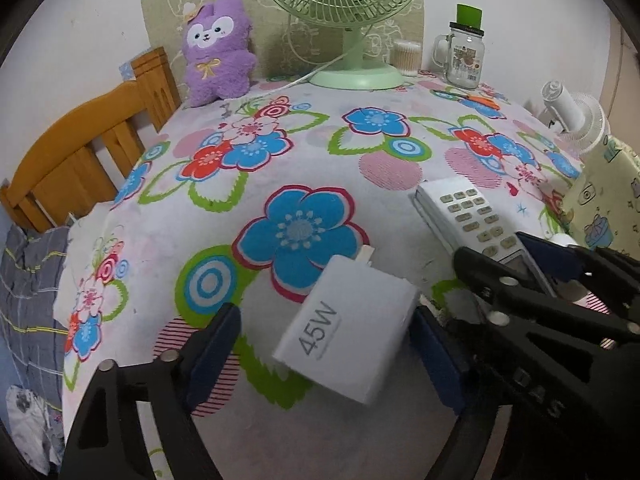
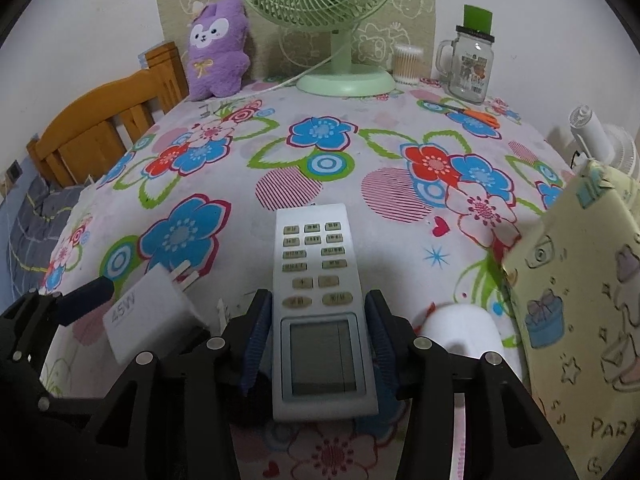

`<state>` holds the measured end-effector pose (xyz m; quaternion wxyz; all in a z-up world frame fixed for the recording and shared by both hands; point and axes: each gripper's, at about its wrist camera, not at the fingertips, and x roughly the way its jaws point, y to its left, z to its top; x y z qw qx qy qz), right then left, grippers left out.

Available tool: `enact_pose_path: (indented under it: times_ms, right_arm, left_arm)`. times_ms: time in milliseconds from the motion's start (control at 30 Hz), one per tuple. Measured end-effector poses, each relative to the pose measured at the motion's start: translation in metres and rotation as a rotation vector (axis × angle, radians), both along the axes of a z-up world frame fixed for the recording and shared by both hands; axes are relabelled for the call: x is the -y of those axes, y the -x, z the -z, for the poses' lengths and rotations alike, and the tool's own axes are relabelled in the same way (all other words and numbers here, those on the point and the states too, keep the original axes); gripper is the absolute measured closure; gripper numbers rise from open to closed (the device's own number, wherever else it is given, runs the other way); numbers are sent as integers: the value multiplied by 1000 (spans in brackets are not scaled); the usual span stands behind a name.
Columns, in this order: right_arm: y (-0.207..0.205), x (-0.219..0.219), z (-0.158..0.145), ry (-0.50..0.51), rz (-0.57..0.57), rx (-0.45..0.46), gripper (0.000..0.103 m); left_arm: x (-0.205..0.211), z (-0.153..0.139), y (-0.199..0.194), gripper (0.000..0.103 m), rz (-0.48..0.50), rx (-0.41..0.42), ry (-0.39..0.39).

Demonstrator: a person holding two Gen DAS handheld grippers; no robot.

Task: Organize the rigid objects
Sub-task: 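Grasp the white wall charger with the left gripper while the right holds the remote, then lift the charger and remote off the table with both grippers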

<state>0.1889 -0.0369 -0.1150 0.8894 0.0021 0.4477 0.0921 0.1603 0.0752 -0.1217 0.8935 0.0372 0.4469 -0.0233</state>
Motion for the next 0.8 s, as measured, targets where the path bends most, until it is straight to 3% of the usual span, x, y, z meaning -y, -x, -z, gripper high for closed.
enact_pose_path:
  times_ms: [133, 800]
  right_arm:
    - [-6, -2, 3, 3, 11, -4, 52]
    - [13, -1, -6, 20, 9, -13, 55]
  left_arm:
    - [3, -1, 0, 37, 36, -7, 31]
    - [18, -6, 18, 50, 37, -9, 2]
